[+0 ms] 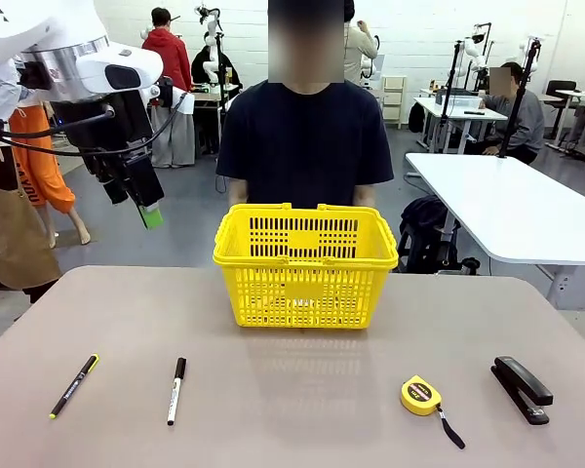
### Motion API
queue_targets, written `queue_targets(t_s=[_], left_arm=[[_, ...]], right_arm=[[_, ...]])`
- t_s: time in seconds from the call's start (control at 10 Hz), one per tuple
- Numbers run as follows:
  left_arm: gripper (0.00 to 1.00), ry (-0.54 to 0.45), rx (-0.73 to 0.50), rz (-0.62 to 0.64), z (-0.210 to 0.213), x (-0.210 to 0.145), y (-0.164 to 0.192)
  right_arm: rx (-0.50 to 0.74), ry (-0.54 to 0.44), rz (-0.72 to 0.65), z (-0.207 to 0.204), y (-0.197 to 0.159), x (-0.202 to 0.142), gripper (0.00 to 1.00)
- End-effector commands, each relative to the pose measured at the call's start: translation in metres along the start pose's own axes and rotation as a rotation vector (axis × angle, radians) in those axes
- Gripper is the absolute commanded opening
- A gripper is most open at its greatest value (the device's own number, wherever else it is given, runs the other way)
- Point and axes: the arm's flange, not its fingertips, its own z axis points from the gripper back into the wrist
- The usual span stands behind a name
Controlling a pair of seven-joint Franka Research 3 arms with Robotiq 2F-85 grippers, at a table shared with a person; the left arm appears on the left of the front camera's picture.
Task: Place the items the person wants into the basket.
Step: Pick up the item the person points to and place it in the Market Basket.
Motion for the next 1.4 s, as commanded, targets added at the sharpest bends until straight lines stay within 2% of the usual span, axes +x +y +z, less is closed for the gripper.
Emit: queue_targets(t_s=[0.0,0.4,0.5,0.6,0.7,0.8,0.9,1.1,1.3], left_arm=[[1.00,0.006,-0.005,0.012,0.003,0.001,-0.001],[1.00,0.000,0.000,-0.001,0.000,0.000,0.000],[1.00,-0.111,-0.211,-0.142,0.022,-0.029,0.031],[1.00,-0.206,-0.338,-0.227,0.051,-0.056,0.068],[1.00,-0.252,-0.467,-0.320,0.069,-0.091,0.094],[1.00,-0.344,-0.541,-0.410,0.085,-0.122,0.118],[1.00,-0.434,-0.537,-0.499,0.100,-0.155,0.141],[1.00,-0.556,-0.439,-0.417,0.098,-0.205,0.182],[1.00,-0.701,-0.417,-0.327,0.068,-0.253,0.206]], right_arm=[[0.016,-0.009,0.006,-0.001,0.001,0.002,1.00],[0.016,-0.009,0.006,-0.001,0.001,0.002,1.00],[0.016,-0.009,0.006,-0.001,0.001,0.002,1.00],[0.016,-0.009,0.006,-0.001,0.001,0.002,1.00],[0.016,-0.009,0.006,-0.001,0.001,0.002,1.00],[0.016,-0.009,0.006,-0.001,0.001,0.002,1.00],[0.016,-0.009,0.006,-0.001,0.001,0.002,1.00],[0.016,-0.009,0.006,-0.001,0.001,0.002,1.00],[0.016,-0.009,0.006,-0.001,0.001,0.002,1.00]])
